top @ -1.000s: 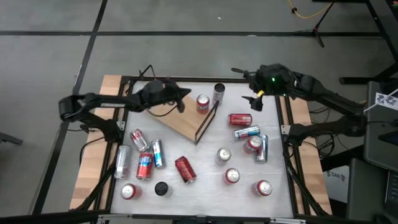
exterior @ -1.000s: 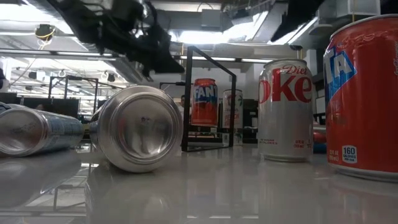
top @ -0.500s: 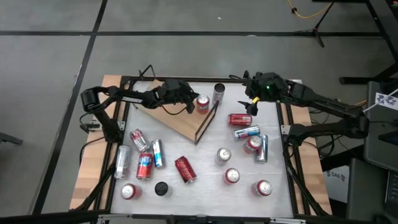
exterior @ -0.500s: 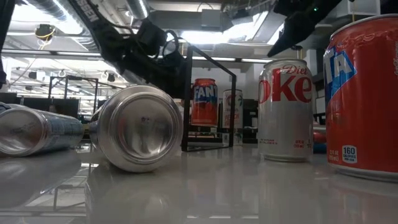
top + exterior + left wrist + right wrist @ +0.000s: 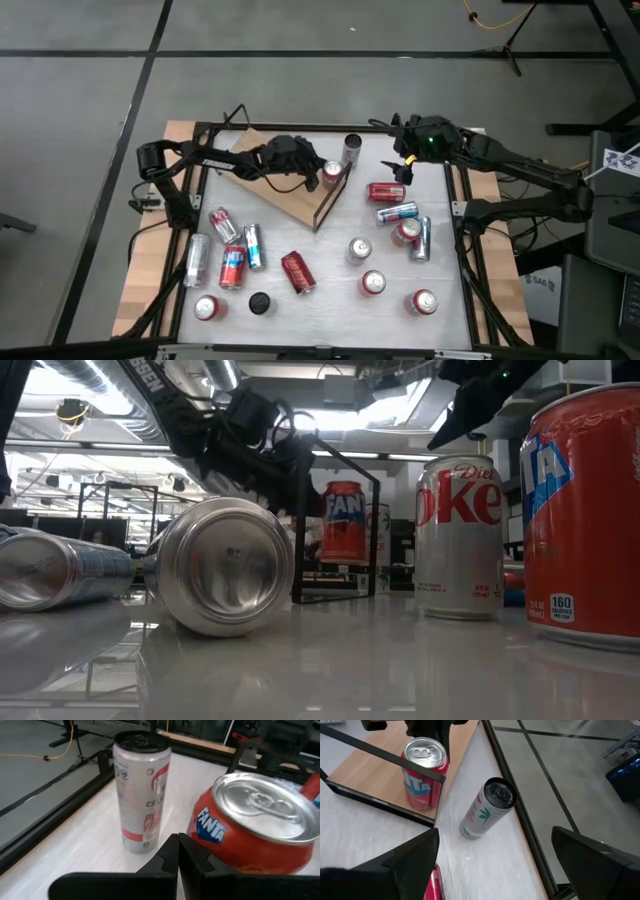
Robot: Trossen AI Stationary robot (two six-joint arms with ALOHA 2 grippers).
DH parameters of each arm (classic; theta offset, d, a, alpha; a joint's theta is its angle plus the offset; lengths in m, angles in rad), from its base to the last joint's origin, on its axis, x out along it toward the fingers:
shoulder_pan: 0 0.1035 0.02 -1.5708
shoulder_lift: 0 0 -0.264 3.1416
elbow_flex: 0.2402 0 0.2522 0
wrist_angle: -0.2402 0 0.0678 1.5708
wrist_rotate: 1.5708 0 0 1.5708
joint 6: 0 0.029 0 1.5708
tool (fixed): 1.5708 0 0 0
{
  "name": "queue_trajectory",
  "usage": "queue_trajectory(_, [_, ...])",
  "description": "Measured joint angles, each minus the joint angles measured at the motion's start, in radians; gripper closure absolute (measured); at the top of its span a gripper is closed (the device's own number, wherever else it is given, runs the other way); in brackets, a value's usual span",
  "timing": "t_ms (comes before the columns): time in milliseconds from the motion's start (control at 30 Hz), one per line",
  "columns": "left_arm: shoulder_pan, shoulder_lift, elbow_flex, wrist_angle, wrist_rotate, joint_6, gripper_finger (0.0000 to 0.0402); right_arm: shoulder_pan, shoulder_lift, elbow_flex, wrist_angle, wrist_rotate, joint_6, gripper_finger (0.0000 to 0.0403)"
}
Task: Pick and place cans onto a shelf
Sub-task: Put the top right red soda can on the shelf, then put the middle right red soda can on the shelf aligned with the other red soda can
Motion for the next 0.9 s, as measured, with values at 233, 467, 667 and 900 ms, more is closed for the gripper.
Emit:
queue_trajectory(233, [-0.002, 0.000, 0.000, 0.009, -0.020, 0.000, 0.0402, 0.000, 0.000, 0.000, -0.004, 0.000, 0.000, 0.0029])
queue_trajectory(467, [0.006, -0.005, 0.000, 0.006, -0.029, 0.000, 0.0402, 0.000, 0.000, 0.000, -0.007, 0.000, 0.000, 0.0029])
queue_trajectory(667, [0.023, -0.052, 0.000, -0.012, -0.025, 0.003, 0.0402, 0.000, 0.000, 0.000, -0.007, -0.026, 0.004, 0.0029])
queue_trajectory(900, [0.023, -0.158, -0.001, -0.082, 0.011, 0.004, 0.0402, 0.001, 0.000, 0.000, -0.011, -0.100, 0.089, 0.0029])
